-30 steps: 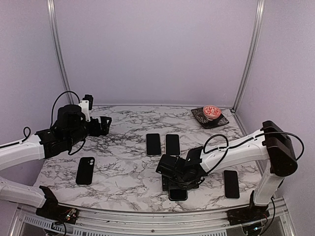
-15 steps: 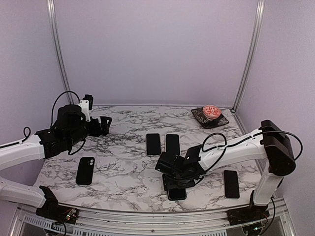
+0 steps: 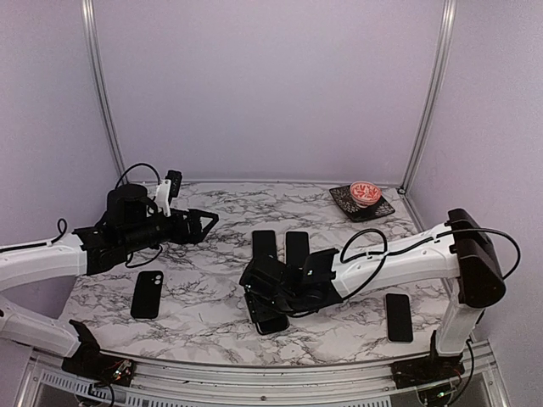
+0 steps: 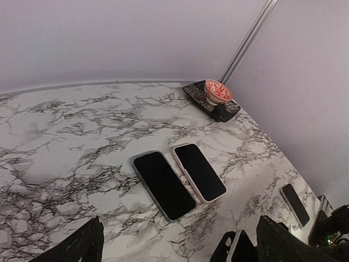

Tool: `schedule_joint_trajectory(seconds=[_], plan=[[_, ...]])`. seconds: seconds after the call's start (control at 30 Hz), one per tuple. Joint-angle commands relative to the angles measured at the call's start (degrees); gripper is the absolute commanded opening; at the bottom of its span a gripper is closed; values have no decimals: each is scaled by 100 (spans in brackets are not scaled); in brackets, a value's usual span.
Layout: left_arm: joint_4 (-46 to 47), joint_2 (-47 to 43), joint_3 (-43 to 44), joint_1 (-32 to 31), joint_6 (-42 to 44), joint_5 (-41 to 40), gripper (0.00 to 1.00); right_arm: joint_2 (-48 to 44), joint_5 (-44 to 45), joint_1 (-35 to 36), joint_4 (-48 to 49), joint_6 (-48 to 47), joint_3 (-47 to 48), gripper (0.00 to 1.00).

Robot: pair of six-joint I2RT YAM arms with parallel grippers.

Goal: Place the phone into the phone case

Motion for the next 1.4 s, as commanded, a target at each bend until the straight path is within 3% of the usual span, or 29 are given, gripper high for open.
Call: schedule_joint_trajectory(seconds=[0.0,0.23,0.4,0.53,0.67,0.73,0.97,1.17,1.2,1.23,1.27,1.37], plan=[[862,8,-208,-70,-485,1097,99,-263,966,194,892,-918,616,33],[1197,45,-278,-189,-732,1523,99,-465,1651,327,2065,-1914,683,32],[1311,68,-308,-298,-745,1655,99,-402,1712,353,2212,-2197,841,32],[1333,62,-301,-330,-718,1708,78,-378,1778,384,2148,-2295,942,33],[1332,63,-305,-333,-748,1731,75,-511,1970,385,2021,-2280,976,33],[1334,76,-309,-331,-788,1726,68,-581,1962,385,2140,-2359,933,33],[1345,97,-296,-368,-788,1853,22,-563,1929,393,2235,-2468,940,33],[1370,228,-230,-440,-781,2153,23,-669,2064,389,2367,-2707,1003,32],[1367,213,-230,-442,-763,2148,29,-693,2088,393,2381,-2736,999,32],[1378,192,-230,-437,-740,2148,42,-713,2101,393,2396,-2756,995,32],[1379,183,-226,-441,-717,2155,47,-741,2114,393,2401,-2773,995,31],[1387,172,-244,-443,-705,2126,49,-800,2128,393,2438,-2787,967,31]])
